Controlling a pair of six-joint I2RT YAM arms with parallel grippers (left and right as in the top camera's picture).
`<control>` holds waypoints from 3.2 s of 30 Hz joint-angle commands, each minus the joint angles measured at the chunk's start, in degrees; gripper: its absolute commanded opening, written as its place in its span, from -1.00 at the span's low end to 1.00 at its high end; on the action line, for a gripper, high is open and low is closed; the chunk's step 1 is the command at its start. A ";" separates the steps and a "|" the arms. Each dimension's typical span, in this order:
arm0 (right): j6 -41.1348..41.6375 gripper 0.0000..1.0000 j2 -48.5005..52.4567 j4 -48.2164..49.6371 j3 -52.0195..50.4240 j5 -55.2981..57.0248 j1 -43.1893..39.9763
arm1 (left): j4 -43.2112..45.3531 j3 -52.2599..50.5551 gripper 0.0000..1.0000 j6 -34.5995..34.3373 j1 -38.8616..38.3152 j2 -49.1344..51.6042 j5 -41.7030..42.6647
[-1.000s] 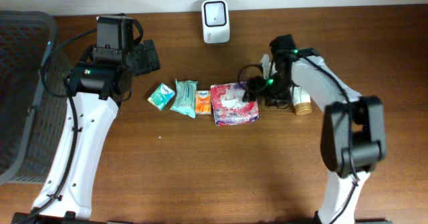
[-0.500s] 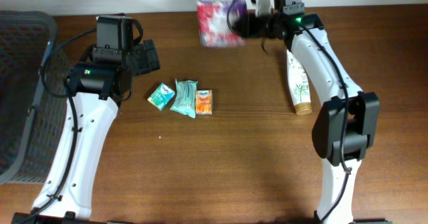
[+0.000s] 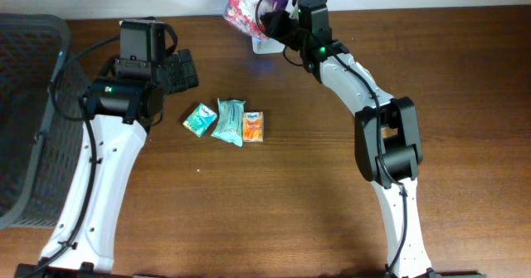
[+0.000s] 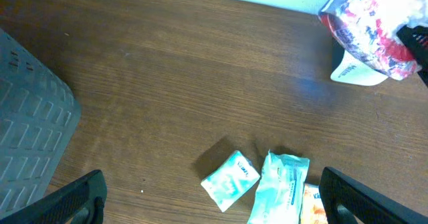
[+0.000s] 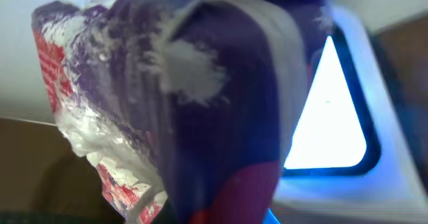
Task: Scan the item barcode
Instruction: 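Carry the wipes pack to the table's right edge and release, then grasp the white Pantene tube with the right gripper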
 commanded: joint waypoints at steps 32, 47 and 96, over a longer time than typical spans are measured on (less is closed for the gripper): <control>-17.51 0.13 -9.70 -49.05 0.57 -8.22 -67.08 | 0.09 -0.02 0.98 0.70 0.15 -0.35 -0.61; -50.71 0.88 -30.60 -75.23 -1.42 11.21 -30.12 | 0.09 -0.02 0.98 0.70 0.15 -0.35 -0.61; -41.00 0.18 -10.12 -64.02 -11.74 44.61 -9.70 | 0.09 -0.02 0.98 0.70 0.15 -0.35 -0.61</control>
